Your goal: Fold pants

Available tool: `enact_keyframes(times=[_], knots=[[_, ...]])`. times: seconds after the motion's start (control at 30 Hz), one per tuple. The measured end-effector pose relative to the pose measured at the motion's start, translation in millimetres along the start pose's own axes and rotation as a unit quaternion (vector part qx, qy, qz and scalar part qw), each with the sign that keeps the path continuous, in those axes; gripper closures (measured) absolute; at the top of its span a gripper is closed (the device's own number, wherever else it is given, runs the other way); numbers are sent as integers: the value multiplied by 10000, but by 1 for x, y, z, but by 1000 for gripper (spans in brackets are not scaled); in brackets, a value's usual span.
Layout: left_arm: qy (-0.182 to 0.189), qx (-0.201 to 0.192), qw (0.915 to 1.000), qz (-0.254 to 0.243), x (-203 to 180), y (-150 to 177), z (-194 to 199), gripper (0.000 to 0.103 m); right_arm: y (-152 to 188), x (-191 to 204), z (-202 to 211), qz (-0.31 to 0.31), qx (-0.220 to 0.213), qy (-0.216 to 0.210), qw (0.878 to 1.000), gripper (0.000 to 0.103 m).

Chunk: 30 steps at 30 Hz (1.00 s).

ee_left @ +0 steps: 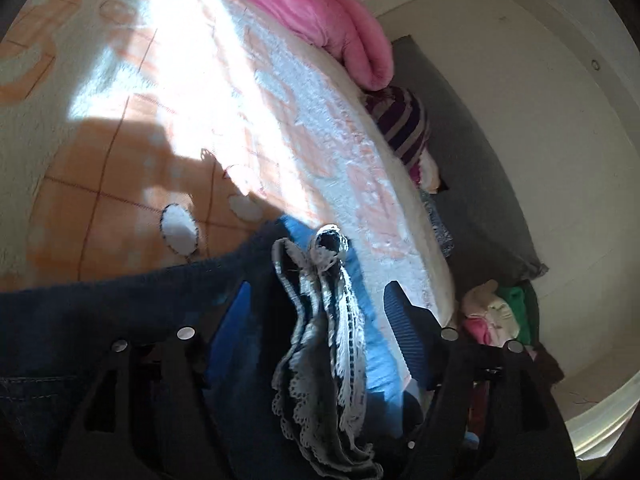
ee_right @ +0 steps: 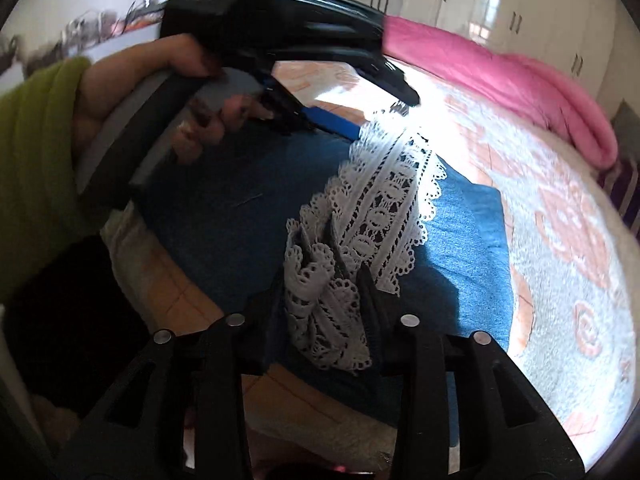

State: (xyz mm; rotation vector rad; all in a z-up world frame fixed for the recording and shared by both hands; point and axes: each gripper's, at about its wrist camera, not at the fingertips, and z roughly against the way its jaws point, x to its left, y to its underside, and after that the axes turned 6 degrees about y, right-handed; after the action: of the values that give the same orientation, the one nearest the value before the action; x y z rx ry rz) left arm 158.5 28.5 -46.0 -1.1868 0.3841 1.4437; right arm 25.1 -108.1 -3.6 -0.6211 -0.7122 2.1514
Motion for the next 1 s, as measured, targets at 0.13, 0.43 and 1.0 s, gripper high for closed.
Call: enact_keyframes(times=[0.13, 0.43, 1.0], knots=[[-317, 114, 9994, -58, -4, -4, -20, 36, 2, 9, 4, 190, -40, 269, 9994, 61], [-441, 168, 9973, -572, -31, -19, -28, 84, -7, 15, 16, 288, -184, 102, 9994, 92], [-937, -251, 9937, -566, -12, 1, 25, 45, 3, 7, 37, 11, -219, -806, 9965, 63]])
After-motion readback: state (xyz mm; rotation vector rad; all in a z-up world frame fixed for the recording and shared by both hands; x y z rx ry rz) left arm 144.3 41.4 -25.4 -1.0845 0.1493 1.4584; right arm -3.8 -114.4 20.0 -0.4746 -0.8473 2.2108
